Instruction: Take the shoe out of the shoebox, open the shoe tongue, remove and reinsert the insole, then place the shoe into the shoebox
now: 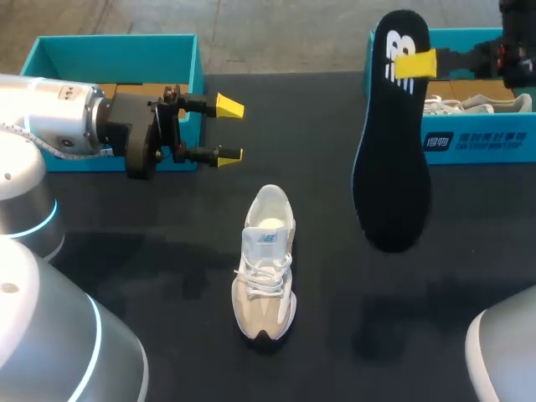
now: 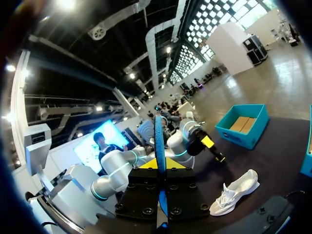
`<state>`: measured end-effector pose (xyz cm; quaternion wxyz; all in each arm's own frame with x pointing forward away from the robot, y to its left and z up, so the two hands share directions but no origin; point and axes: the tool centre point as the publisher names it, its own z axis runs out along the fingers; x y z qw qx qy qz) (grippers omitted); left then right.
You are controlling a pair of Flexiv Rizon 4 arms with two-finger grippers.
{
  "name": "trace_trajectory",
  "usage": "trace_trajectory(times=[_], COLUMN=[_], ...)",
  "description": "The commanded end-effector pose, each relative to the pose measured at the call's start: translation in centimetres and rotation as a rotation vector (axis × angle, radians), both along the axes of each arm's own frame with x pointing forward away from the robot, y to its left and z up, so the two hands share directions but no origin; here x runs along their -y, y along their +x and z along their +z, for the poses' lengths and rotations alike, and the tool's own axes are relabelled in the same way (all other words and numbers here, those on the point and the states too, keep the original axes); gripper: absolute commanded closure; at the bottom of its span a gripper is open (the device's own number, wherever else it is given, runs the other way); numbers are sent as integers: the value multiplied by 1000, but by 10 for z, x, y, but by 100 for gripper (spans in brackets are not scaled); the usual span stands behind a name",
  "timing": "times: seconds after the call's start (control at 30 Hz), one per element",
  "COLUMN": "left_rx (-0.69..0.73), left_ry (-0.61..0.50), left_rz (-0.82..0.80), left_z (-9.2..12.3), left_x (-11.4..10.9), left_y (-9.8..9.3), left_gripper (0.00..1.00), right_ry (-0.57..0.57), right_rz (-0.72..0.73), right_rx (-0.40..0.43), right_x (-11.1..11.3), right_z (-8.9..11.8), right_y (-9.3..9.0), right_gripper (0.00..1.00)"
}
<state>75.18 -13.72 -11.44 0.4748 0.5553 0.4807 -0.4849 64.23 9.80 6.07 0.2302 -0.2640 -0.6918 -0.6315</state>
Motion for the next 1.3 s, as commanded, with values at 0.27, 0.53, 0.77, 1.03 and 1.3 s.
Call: trace_trajectory(times=[0.27,0.53,0.77,1.03,1.3], left_rx=[2,2,2,2,2], left_ry=[-1,-1,-1,-1,-1], left_rz=[1,1,1,1,1], left_z=[-1,-1,-1,-1,-1], left_x=[1,1,1,1,1], left_y=[0,0,0,0,0], left_gripper=[0,0,0,0,0], right_ry=[-41,-58,-83,-83,-83], right_rz=[122,122,121,111,111], right_rx=[-141,-215,-361,-386,-386], right_x=[-5,-7,-10,-10,-10], right_z=[-2,-13,-22,-24,-24], right_y=[78,103,124,127,127], right_gripper=[100,100,100,100,100])
